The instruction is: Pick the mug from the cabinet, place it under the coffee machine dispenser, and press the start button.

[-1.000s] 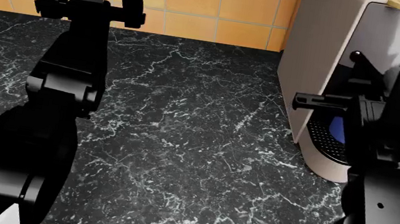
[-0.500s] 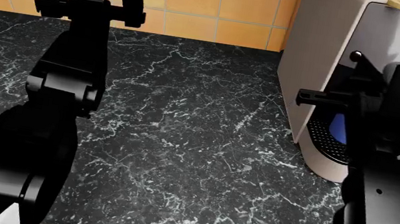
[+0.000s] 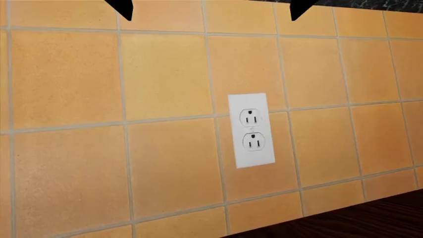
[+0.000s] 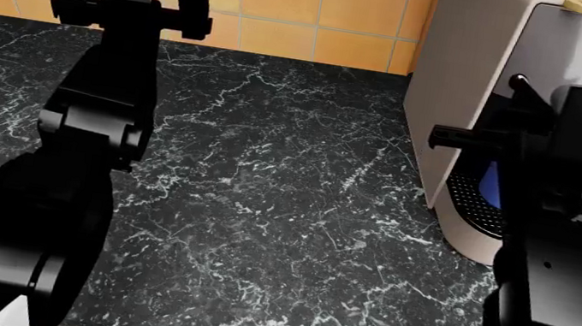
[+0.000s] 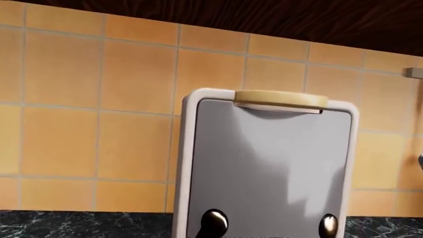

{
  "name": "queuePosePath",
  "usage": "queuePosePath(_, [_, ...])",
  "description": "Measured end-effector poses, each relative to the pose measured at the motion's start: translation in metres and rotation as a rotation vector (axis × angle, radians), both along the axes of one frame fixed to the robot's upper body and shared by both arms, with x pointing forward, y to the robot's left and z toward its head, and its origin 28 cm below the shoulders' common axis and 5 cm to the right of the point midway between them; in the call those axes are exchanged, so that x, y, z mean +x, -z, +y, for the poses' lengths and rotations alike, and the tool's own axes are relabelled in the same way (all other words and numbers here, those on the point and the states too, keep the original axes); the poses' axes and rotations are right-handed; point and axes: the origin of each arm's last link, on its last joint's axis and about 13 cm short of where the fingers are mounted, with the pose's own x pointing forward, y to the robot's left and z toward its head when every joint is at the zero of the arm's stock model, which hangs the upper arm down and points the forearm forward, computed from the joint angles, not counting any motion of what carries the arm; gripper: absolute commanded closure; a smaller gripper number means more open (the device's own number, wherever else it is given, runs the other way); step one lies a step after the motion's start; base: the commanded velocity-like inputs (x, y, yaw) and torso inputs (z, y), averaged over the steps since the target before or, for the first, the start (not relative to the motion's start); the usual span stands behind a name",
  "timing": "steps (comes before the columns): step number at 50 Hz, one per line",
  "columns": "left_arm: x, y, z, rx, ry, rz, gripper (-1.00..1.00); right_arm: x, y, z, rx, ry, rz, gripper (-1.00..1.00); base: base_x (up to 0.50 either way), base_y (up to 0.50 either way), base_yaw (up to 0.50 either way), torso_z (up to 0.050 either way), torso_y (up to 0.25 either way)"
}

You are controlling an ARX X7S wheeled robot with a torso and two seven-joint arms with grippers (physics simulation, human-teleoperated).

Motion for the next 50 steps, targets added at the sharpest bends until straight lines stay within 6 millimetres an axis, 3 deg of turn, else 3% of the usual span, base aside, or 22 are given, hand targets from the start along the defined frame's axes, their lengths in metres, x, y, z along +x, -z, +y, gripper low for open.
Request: queuePosePath(50, [0.0,0.001,0.001,-0.009,0.0,0.006,-1.0,0.01,0.0,0.0,0.056,0.013,0.032,1.0,0.01,0.0,0.0,0.0,0.0])
